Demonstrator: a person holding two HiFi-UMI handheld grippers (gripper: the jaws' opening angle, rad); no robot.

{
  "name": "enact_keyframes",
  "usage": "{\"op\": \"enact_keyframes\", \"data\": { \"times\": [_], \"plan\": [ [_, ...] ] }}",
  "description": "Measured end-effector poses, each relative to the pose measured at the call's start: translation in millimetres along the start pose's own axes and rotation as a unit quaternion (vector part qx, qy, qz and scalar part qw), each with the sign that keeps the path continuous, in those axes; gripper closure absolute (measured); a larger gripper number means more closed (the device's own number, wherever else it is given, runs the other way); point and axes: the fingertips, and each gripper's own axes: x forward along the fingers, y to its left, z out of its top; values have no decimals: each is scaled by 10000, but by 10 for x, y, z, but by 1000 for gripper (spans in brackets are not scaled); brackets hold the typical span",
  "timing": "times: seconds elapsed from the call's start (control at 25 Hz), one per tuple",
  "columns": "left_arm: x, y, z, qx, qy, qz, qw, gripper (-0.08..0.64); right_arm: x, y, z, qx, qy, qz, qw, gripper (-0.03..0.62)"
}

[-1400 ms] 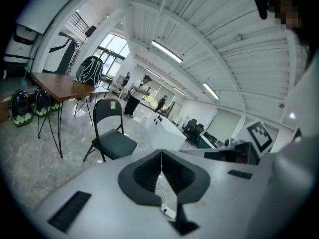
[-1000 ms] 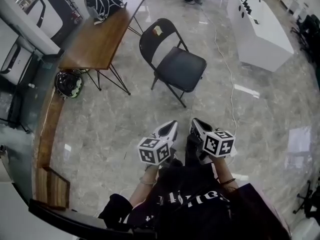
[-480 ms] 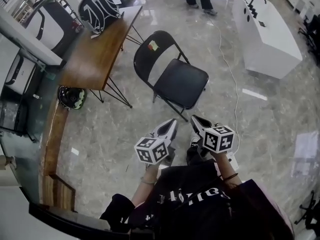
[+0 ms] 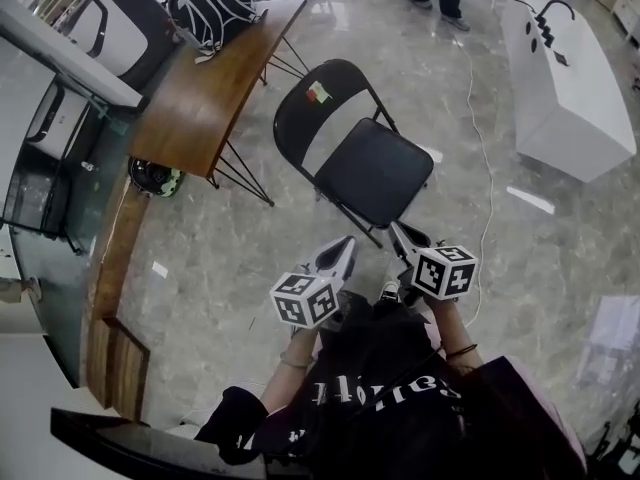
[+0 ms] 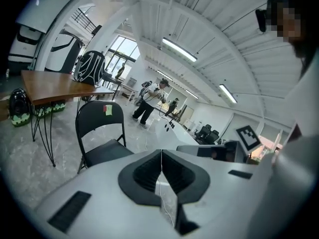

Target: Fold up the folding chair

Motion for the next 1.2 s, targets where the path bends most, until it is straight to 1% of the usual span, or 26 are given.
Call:
{"op": "enact_keyframes", "data": {
  "times": [0.16, 0.32, 0.44, 0.56, 0.68, 0.8, 0.88, 0.96, 1.08, 1.2],
  "plan": [
    [105, 136, -8, 38, 124, 117, 9998, 554, 169, -69, -7, 118, 69, 82, 9999, 578],
    [276, 278, 168, 85, 143, 77, 9998, 554, 330, -104, 137, 150, 23, 85, 9998, 578],
    [470, 413, 346, 153, 178, -59, 9997, 554, 477, -211, 286, 230, -93, -54, 9997, 578],
    [662, 648, 568, 232, 211, -93, 9995, 554, 652, -338, 463, 356, -275, -280, 9986, 578],
    [823, 970, 850, 356, 359, -74, 9987, 554, 865, -412, 707, 459, -474, -480, 9967, 578],
    [996, 1358, 1135, 602, 493, -56, 9970, 554, 1096, -502, 901, 565, -698, -671, 9937, 578],
    [1105, 1663, 1353, 768, 488, 51, 9958, 554, 1235, -570, 979, 618, -824, -768, 9917, 578],
    [1196, 1988, 1583, 879, 488, 194, 9947, 554, 1350, -636, 1010, 700, -907, -873, 9896, 578],
    [1370, 2444, 1919, 889, 502, 362, 9941, 554, 1456, -777, 1012, 926, -975, -1125, 9845, 578],
    [1595, 2828, 2252, 1020, 426, 433, 9929, 552, 1508, -944, 964, 1225, -997, -1395, 9775, 578]
  ]
}}
